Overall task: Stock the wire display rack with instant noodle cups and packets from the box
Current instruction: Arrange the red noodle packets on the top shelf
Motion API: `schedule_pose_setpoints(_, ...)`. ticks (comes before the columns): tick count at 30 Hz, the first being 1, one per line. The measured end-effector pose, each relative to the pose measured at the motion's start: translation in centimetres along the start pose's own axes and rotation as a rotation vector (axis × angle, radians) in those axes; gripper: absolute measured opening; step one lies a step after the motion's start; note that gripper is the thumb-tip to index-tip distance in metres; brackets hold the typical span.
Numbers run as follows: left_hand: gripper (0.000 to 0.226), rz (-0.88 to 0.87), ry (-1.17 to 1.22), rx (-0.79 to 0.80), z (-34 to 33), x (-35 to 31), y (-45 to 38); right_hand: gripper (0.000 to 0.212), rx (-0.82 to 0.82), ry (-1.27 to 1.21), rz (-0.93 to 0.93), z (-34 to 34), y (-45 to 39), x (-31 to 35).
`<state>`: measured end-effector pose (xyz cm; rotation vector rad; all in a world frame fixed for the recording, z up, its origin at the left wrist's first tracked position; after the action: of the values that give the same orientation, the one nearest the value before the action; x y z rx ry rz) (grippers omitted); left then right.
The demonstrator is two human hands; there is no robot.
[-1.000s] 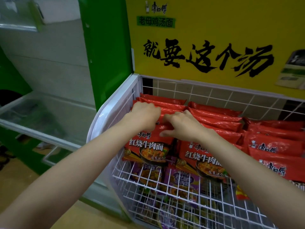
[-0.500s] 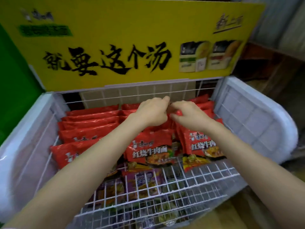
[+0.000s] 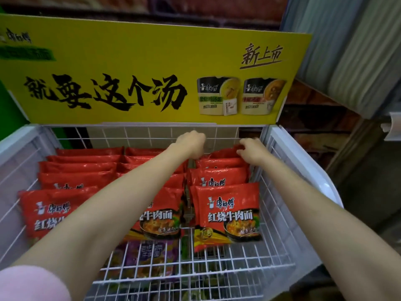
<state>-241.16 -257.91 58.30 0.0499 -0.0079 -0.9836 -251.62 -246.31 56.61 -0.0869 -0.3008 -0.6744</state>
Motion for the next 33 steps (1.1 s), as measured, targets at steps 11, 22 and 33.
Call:
schedule_pose_setpoints(11,0.019,0.045,0.023,0.051,-2.0,-0.6,-0.1,0.020,-0.062,0.107,0.059,-1.8,-1.1,1.5)
schedule_pose_setpoints(22,0.027,0.042,-0.024,-0.281,1.6,1.1,0.2,0.019,-0.173,0.021,-0.069,-0.2,0.3,-0.7)
schedule_pose_setpoints(33,0.031,-0.143,0.028,-0.036,-0.7,0.8,1.5,0.033,0.099,0.123,0.093,-0.5,1.5,2.0)
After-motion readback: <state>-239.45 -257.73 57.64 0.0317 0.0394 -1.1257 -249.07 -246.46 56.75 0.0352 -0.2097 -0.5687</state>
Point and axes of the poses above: each hand's wrist, its own y-axis away from the middle knuckle, its own z-axis out of the back of the hand, x = y × z, the point moved 9 cm from there along -y, towards the middle knuckle, and after that the axes turned 7 degrees about z, right-handed, at the moved point
